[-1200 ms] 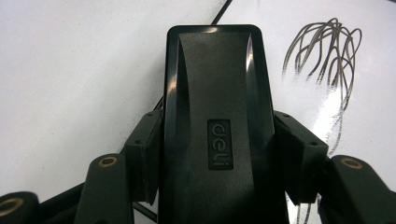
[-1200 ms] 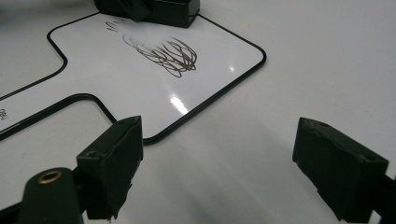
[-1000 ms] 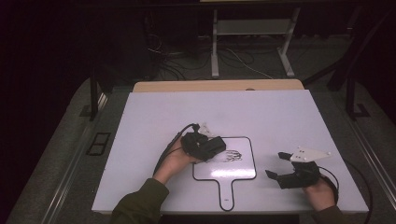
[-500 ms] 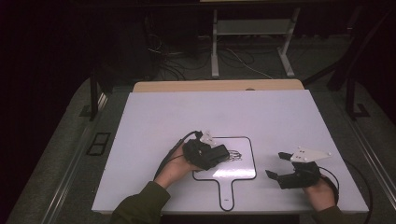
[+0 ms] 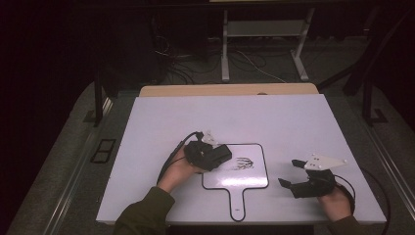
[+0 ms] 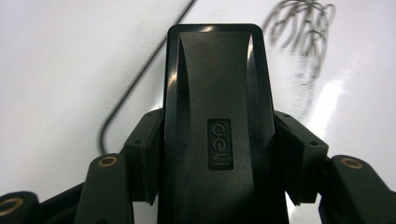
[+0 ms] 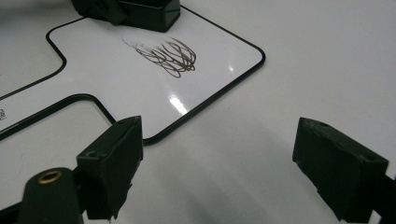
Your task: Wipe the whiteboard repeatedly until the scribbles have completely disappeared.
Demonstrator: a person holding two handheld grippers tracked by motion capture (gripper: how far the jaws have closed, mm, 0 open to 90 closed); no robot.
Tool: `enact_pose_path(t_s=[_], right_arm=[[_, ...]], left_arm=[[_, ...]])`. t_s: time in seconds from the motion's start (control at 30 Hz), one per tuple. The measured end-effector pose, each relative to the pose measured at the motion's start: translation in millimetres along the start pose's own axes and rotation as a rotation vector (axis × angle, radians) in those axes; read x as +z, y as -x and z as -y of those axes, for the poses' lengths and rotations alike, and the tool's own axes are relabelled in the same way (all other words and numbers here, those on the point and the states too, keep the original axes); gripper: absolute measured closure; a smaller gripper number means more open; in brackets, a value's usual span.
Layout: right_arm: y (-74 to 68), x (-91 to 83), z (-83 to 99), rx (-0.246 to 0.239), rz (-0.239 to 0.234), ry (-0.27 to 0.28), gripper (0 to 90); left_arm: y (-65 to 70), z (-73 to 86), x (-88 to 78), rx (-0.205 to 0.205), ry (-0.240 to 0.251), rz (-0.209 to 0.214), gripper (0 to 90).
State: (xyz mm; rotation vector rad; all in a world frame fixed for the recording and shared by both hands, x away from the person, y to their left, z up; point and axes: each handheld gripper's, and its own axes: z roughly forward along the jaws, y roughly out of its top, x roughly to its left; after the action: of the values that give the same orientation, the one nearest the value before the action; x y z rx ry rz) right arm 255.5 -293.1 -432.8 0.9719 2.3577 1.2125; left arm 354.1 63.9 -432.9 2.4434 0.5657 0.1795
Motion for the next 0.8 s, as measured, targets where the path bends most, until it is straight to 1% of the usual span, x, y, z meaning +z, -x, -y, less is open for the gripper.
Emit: enact_pose_path(t_s=[0.13,0.2,0.27,0.33,0.5,0.57,0.63,0.77,0.8], right_arm=[[-0.5,0.5,-0.1,0.004,0.000,-0.002,15.0],[-0.8,0.4,-0.3,0.002,-0.001,-0.002,15.0],[-0.9,0.3,-0.2,0.002,-0.001,-0.001,15.0],[-0.5,0.3,-0.1,-0.001,0.000,0.001,15.0],[0.0,-0.3,0.3,0.002,0.000,-0.001,15.0],[-0.1,0.1,0.2,-0.001,-0.002,-0.001,15.0],[-0.6,0.5,0.1,0.003,-0.002,-0.002,15.0],[-0.7,0.9,0.0,0.008,-0.002,-0.002,15.0],[-0.7,0.9,0.0,0.008,-0.002,-0.002,15.0]], left_arm=[[11.8,-1.3,0.5,0.033,-0.008,0.027,39.4],[13.7,-2.3,1.2,0.041,-0.009,0.029,39.4],[11.3,-1.8,1.3,0.031,-0.004,0.040,39.5],[6.4,-1.4,1.0,0.025,-0.003,0.027,39.5],[-5.5,-0.6,1.2,-0.012,0.006,0.002,39.4],[-5.6,-0.8,1.3,-0.013,0.005,0.000,39.4],[-2.2,-1.0,1.3,-0.006,0.002,0.005,39.4],[13.0,-1.2,2.0,0.021,0.004,0.051,39.4],[16.7,-1.9,2.1,0.039,-0.002,0.060,39.4]])
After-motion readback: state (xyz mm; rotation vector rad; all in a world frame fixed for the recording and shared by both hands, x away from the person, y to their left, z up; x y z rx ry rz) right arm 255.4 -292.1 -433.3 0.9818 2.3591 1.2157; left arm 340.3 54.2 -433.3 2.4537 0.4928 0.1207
